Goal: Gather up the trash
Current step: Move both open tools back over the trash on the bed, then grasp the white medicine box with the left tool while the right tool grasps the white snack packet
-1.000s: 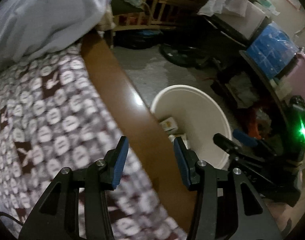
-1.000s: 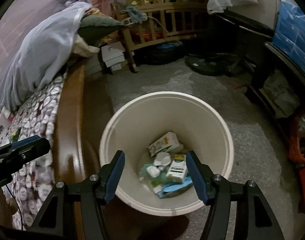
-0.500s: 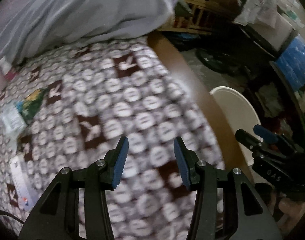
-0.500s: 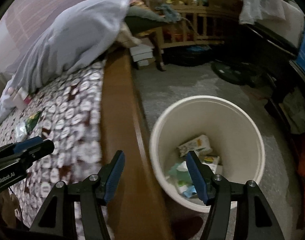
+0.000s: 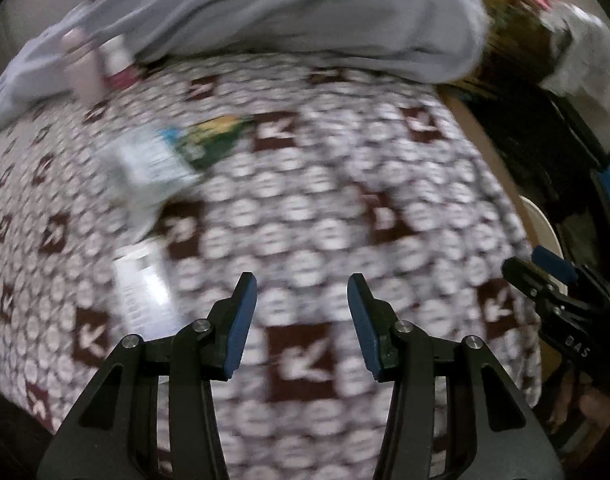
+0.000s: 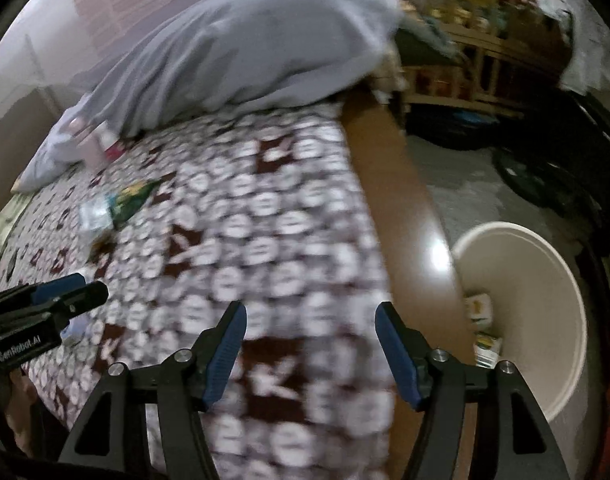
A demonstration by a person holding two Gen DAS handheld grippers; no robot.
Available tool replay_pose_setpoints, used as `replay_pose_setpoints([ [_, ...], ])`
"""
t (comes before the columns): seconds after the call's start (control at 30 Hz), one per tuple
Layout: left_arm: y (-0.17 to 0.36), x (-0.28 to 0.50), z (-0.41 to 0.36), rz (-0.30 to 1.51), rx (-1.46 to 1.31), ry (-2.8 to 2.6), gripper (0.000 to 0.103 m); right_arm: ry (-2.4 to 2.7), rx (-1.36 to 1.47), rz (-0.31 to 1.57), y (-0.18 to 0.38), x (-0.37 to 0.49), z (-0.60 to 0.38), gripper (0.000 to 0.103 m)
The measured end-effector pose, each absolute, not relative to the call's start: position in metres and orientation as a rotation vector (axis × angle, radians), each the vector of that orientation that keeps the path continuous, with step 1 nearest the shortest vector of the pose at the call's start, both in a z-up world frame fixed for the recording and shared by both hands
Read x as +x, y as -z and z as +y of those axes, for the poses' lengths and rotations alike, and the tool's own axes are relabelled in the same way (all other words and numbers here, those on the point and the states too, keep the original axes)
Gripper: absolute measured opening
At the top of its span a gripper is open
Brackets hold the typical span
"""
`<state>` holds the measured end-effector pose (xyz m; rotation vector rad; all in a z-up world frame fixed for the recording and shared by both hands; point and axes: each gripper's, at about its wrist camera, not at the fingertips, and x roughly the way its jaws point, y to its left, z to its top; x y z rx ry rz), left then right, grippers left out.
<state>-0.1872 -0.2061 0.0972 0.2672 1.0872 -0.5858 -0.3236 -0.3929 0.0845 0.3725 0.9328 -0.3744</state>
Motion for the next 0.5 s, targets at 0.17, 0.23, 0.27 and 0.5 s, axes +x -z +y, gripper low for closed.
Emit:
replay_pose_setpoints([
  [0.17, -0.090, -0.164, -0.155, 1.117, 0.193, 0.478, 0.051, 0.308, 0.337, 0.947, -0.082, -0.302, -0.366, 0.065],
  [0.23, -0.081, -0.152, -0.135, 1.144, 0.122, 0.432, 0.055, 0.286, 0.324, 0.954, -0.081, -0.295, -0.358, 0.065],
  [0.27, -0.077, -0.149, -0.129, 1.156, 0.102, 0.417, 0.056, 0.273, 0.316, 0.959, -0.080, -0.290, -0.352, 0.065],
  [0.5, -0.042, -0.138, -0.119, 1.248, 0.077, 0.385, 0.056, 0.216, 0.278, 0.980, -0.076, -0.264, -0.326, 0.067],
])
